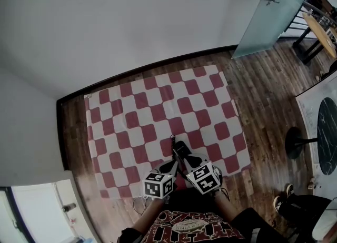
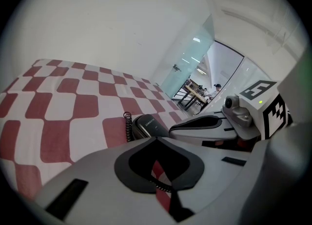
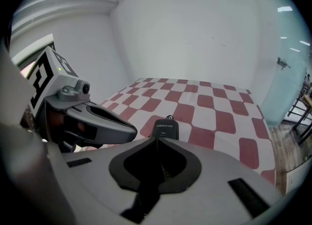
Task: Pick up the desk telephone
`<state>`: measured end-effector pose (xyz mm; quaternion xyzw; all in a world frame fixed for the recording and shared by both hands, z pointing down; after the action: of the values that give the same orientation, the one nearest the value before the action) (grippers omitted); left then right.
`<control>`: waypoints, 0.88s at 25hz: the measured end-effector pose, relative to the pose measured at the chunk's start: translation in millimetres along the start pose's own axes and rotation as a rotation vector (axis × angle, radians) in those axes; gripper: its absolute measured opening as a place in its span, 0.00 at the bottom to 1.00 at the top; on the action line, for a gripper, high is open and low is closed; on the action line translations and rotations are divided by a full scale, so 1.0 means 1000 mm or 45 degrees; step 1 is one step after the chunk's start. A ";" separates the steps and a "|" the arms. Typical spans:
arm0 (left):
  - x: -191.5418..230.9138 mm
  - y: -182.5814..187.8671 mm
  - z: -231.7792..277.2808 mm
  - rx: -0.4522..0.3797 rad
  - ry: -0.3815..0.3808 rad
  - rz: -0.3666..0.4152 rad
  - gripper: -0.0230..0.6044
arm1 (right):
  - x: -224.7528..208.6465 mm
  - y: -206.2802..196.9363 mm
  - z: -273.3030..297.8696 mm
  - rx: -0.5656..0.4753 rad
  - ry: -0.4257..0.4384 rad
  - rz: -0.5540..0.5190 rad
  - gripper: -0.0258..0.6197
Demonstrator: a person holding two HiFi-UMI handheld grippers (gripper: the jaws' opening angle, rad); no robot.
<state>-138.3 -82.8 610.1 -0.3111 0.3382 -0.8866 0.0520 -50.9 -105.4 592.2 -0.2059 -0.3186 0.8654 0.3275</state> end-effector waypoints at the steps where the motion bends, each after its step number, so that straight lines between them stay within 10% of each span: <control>1: -0.001 0.000 0.000 -0.001 -0.001 0.001 0.05 | 0.000 0.000 0.000 -0.002 -0.001 -0.002 0.07; 22: 0.002 -0.002 -0.001 -0.004 0.003 -0.012 0.05 | -0.002 -0.007 0.002 0.053 -0.031 -0.007 0.31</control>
<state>-139.9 -81.4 611.9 -0.3116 0.3382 -0.8867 0.0469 -48.0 -104.0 598.8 -0.1878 -0.3050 0.8734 0.3301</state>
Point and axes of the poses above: the fingertips, and each gripper's own axes: z forward along the fingers, x to its left, y out of its top, the point moved 5 cm from there along -z, backward along the fingers, and after that the axes turned 5 degrees about -x, right-handed, at the moved point
